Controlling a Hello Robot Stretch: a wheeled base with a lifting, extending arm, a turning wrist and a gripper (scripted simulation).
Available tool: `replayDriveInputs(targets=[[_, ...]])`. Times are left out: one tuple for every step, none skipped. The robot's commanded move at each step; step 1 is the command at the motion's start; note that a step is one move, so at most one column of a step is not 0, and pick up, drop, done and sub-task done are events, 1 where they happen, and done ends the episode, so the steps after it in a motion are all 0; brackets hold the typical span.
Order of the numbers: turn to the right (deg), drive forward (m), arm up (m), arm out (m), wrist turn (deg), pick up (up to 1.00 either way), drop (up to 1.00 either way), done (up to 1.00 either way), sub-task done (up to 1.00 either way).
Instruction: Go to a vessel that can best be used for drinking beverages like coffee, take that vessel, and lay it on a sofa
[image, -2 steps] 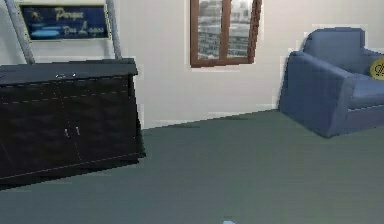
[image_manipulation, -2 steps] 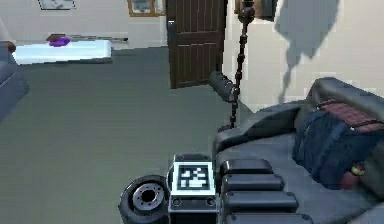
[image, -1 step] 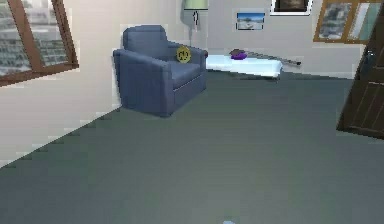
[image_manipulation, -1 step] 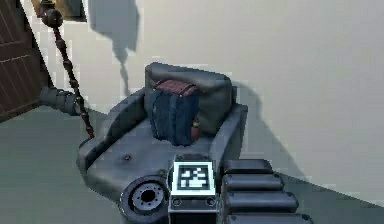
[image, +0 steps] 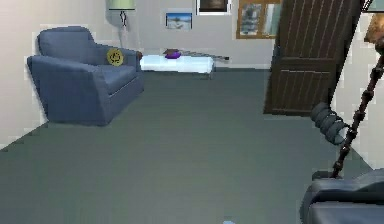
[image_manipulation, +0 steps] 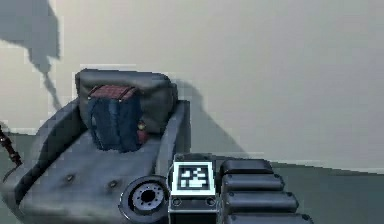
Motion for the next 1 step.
replayDriveInputs(targets=[[0.0, 0.25, 0.00, 0.00, 0.0, 0.00, 0.00, 0.00, 0.00]])
